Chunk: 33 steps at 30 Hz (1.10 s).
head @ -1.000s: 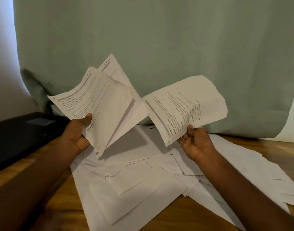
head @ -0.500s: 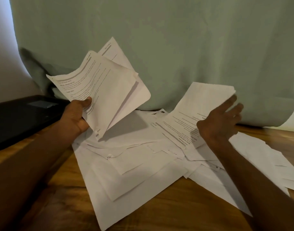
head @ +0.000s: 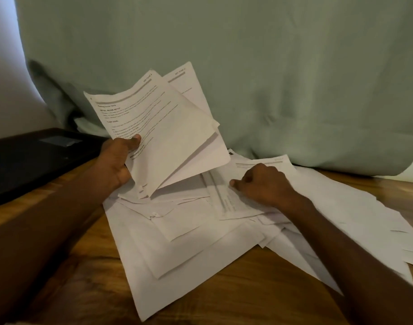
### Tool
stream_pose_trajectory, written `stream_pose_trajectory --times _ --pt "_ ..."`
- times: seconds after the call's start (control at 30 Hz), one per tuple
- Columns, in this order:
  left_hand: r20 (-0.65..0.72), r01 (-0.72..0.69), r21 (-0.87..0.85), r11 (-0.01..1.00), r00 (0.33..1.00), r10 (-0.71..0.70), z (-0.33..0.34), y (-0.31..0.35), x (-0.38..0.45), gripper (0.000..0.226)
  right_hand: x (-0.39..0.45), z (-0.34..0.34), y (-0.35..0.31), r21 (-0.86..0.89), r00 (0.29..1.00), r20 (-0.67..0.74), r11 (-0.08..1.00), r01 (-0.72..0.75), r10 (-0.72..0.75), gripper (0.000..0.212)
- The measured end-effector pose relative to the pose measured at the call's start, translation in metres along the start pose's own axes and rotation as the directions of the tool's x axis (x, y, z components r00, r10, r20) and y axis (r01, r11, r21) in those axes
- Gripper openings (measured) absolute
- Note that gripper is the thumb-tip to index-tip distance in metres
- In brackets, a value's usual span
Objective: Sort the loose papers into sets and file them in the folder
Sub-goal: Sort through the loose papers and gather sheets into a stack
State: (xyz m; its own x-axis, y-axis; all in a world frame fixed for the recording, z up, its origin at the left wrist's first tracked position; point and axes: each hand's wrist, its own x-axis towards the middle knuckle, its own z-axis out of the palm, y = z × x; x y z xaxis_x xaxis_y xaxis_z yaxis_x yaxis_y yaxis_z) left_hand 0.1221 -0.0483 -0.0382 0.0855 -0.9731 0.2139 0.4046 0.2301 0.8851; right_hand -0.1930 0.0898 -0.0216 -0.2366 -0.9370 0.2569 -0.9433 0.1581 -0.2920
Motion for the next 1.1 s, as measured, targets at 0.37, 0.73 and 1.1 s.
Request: stream_pose_trajectory --times 0.37,0.73,1.1 --pt "0.148 -0.121 0.056 0.991 0.983 0.112 0.019 0.001 -0.024 0.050 0.005 0.006 0.022 -0.013 0.972 0.152 0.983 0.185 -0.181 0.066" --pt "0.161 -0.079 -0.053 0.995 0.983 0.087 0.030 -0.002 -0.031 0.051 0.006 -0.001 0.018 -0.097 0.925 0.341 0.973 0.211 -0.167 0.119" --pt "0.147 -0.042 -0.053 0.998 0.988 0.049 0.038 -0.002 -0.039 0.044 0.008 0.006 0.016 -0.064 0.935 0.308 0.977 0.205 -0.176 0.069"
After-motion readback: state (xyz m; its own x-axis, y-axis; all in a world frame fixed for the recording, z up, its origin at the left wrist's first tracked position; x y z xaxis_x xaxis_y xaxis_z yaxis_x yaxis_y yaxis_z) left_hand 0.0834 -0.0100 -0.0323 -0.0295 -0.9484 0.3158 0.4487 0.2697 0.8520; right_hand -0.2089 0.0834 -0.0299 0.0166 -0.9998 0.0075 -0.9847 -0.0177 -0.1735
